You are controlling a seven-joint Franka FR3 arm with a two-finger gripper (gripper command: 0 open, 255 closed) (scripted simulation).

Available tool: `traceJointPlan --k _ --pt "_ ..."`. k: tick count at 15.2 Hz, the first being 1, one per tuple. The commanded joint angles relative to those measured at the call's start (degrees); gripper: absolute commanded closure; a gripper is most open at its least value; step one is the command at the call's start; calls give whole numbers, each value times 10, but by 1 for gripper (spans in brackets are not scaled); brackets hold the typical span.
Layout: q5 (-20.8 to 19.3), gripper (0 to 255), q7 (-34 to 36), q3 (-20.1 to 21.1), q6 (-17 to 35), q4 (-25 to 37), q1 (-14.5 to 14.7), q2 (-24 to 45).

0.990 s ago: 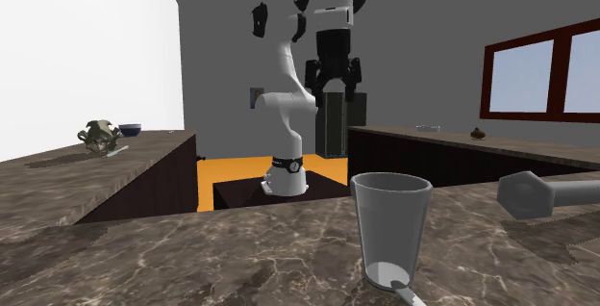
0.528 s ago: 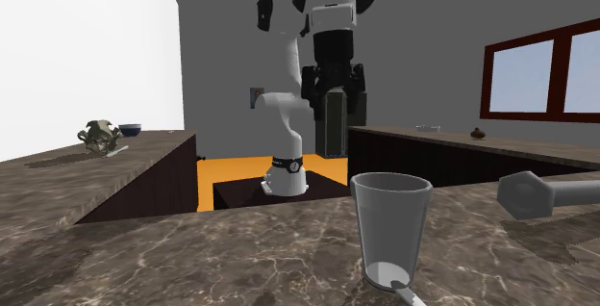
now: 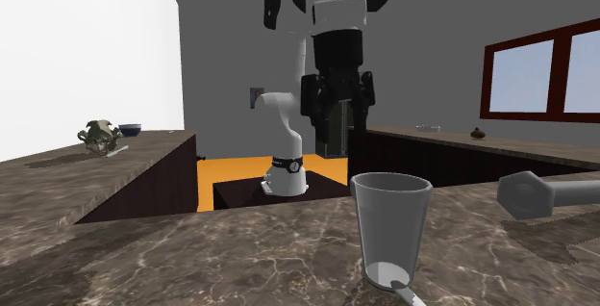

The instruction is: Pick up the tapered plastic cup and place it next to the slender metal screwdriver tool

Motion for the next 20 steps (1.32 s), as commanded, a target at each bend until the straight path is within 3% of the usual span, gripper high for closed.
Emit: traceJointPlan --k 1,9,20 --pt "15 0 -22 -1 2 48 -9 47" --pt "65 0 -80 14 -40 295 -62 242" --pt "71 0 -86 19 9 263 -59 259"
